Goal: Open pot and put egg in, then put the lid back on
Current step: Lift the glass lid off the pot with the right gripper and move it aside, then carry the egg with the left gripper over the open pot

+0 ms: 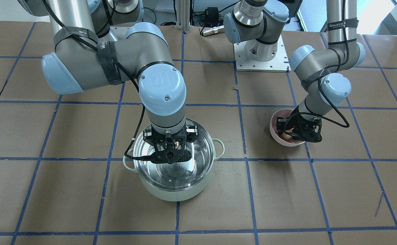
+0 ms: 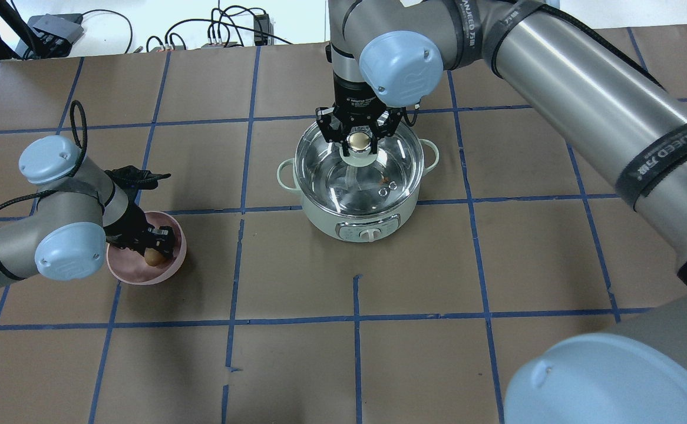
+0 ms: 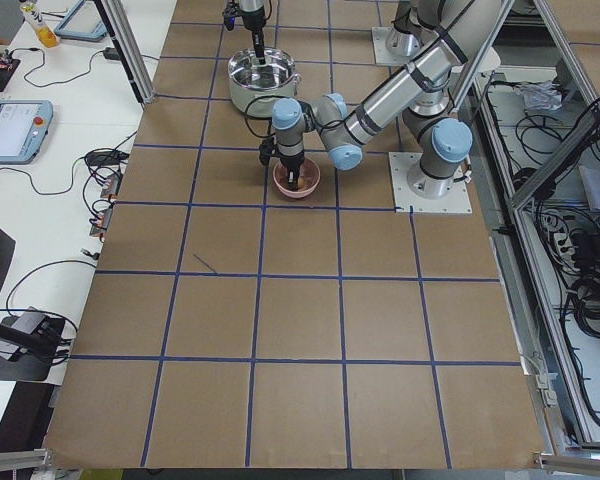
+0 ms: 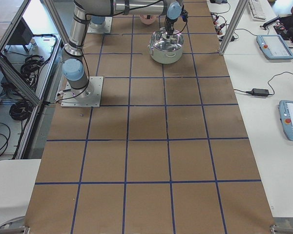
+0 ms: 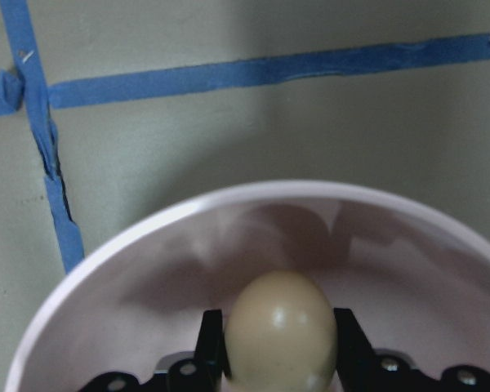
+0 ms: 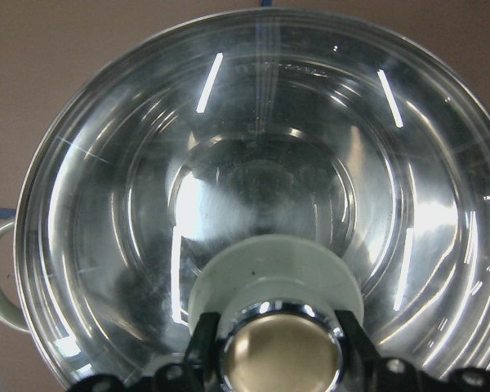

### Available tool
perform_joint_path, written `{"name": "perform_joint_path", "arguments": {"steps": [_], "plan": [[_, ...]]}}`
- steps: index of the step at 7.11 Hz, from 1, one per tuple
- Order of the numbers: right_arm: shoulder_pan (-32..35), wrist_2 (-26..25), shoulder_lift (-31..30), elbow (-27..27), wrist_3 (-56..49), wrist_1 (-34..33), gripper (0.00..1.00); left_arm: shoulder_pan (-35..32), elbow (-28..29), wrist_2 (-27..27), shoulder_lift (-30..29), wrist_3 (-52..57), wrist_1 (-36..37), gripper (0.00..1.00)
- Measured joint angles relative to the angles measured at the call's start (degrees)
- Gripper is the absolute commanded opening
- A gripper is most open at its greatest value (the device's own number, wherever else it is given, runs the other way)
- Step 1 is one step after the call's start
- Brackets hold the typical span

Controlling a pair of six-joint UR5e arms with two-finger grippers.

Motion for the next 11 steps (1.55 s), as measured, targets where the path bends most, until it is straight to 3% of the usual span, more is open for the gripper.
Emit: {"name": "perform_joint_path", "arguments": {"steps": [2,5,7,11], "plan": [[-1.64,0.15,-4.58,-0.45,-0.76,3.53,0.15,0.00,0.14,0.00,0.06,-0.02,0.02,0.11],[-11.53,0.73,-16.29,-1.45,-8.21,17.59,0.15,-0.55,2.53,0.02,0.87,-0.63,-2.94,0.11],[-18.12,0.68,-20.85,-1.42,-14.29,23.34,0.16,-1.33,7.11,-0.26,1.88,-1.45,-9.23,0.11],[-19.68,0.15,-25.14,1.76,-22.50,26.64,0.16,-10.52,19.45,-0.87,4.17,-12.30,-21.48,0.11]]}}
